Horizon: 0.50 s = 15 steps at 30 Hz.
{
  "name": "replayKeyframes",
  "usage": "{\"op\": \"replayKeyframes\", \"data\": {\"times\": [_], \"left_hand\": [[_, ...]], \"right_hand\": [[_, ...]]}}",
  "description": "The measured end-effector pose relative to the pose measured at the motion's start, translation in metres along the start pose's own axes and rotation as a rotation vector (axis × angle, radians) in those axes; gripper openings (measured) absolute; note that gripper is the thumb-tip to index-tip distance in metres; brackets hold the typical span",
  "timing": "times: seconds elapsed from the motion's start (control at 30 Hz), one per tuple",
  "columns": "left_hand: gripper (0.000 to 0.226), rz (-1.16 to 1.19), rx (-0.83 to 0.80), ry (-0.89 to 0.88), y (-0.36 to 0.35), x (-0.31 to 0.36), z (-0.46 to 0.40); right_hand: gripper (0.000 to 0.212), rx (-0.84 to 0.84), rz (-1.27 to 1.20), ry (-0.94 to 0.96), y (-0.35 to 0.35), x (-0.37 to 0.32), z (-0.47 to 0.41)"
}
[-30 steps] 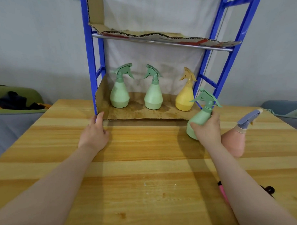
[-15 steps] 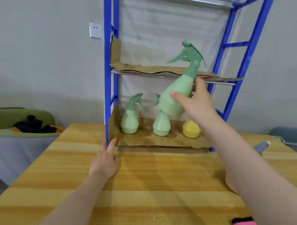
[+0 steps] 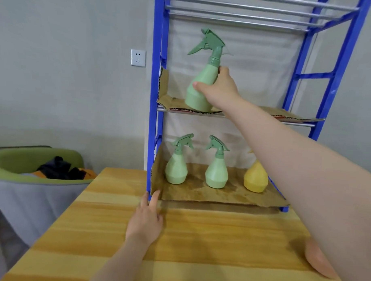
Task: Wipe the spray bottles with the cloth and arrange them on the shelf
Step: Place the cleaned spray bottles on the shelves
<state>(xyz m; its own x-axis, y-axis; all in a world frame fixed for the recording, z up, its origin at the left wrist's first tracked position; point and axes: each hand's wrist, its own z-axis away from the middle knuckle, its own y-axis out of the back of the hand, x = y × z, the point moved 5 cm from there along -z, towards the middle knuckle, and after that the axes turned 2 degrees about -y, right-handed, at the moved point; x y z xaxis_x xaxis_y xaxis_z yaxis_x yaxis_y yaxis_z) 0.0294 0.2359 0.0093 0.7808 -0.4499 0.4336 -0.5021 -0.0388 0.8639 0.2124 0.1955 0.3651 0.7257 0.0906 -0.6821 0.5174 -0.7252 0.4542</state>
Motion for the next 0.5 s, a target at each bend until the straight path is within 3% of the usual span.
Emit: {"op": "replayKeyframes", "data": {"times": [0.2,0.5], "left_hand": [[0.073,-0.031,0.014,-0.012,-0.001,-0.001,-0.001],[0.073,-0.046,0.021,-0.010,0.000,-0.001,-0.003]], "right_hand": [[0.078,-0.151,0.177,0.022,-0.038,0.003,-0.037],[0.078,-0.182,0.138,-0.048,-0.071,0.012,-0.063]]}}
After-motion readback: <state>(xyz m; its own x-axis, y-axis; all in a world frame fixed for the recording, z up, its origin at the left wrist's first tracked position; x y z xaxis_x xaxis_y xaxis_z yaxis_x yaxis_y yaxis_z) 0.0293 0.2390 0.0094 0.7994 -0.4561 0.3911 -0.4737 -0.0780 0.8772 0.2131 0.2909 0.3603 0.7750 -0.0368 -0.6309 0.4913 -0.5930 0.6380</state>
